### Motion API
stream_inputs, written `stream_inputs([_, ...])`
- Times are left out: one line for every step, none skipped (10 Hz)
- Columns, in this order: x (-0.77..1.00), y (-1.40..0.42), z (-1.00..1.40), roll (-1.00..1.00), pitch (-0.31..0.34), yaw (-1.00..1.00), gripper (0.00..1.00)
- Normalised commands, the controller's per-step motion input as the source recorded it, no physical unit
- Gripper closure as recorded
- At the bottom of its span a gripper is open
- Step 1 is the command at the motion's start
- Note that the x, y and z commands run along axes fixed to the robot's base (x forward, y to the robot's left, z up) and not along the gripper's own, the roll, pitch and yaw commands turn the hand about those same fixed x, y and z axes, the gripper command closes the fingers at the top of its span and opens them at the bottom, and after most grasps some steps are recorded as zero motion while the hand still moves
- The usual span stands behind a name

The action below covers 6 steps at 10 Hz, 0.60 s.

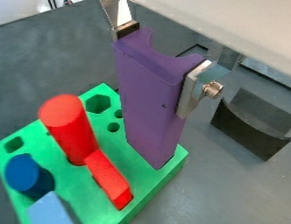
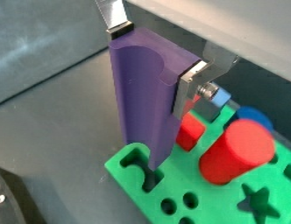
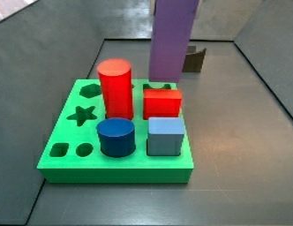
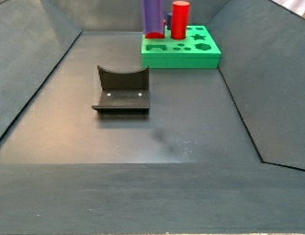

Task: Pick up the arch object. Move up. Place the arch object on the fixture. Regrasp the arch object. Move to above the board. Insert the arch object.
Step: Insert the arch object.

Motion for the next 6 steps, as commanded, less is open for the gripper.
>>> stream_inputs([-0.06,0.26,-0.33,-0.02,-0.004,-0.21,1.00])
stream_inputs([0.03,0.22,-0.35,-0.11,0.000,-0.14,1.00])
stream_inputs([0.18,0.15,-0.31,-0.12,0.000,-0.10,1.00])
stream_inputs([0.16,0.06,-0.33,-0.11,0.000,-0.01,1.00])
stream_inputs([0.09,0.00,-0.36,-0.12,-0.013,0.00,1.00])
stream_inputs([0.00,0.00,-0.33,-0.08,-0.019,0.03,1.00])
